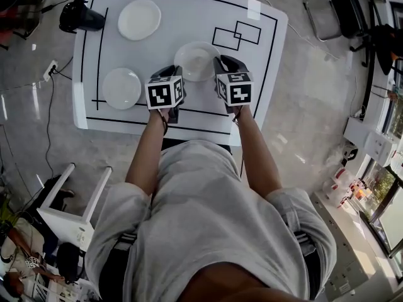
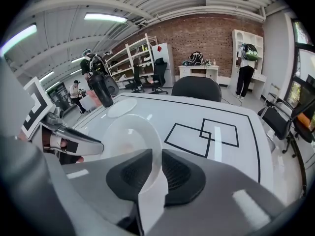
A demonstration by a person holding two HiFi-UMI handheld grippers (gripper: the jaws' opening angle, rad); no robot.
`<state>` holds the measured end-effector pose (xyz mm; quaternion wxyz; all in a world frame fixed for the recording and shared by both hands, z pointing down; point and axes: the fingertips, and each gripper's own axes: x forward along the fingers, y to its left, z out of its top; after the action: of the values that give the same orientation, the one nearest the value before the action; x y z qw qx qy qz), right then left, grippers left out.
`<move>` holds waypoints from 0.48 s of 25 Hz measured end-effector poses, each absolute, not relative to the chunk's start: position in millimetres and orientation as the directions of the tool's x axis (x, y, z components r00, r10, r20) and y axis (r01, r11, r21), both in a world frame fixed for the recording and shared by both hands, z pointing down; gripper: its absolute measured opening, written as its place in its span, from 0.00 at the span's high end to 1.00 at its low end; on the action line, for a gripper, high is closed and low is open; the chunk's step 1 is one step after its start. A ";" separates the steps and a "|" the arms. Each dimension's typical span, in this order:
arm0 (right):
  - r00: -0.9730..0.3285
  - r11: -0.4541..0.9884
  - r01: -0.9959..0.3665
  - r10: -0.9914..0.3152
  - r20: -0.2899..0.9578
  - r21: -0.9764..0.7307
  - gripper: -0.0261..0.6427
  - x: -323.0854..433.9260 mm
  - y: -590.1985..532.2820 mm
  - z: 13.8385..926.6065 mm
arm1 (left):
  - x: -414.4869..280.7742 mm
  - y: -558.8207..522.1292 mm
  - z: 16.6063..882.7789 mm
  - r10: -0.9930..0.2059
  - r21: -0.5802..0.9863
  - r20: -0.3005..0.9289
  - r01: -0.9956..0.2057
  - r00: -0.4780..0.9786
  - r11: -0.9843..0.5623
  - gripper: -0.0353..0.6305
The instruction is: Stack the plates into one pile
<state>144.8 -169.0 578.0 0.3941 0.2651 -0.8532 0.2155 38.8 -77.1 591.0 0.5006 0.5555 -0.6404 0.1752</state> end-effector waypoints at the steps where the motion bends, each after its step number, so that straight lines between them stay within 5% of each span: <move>1: -0.552 0.769 -0.619 -0.281 0.785 -0.159 0.86 142.9 -167.4 577.2 | 36.9 -75.3 590.1 -0.541 0.330 0.834 -0.885 0.111 0.328 0.87; 12: -0.604 0.830 -0.544 -0.286 0.744 -0.123 0.87 111.2 -153.8 547.4 | 9.9 -55.1 562.8 -0.600 0.331 0.798 -0.873 0.057 0.358 0.88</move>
<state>111.2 -153.8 547.4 0.3775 0.2360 -0.8789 0.1711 9.9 -55.1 562.8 0.4774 0.5484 -0.6716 0.1430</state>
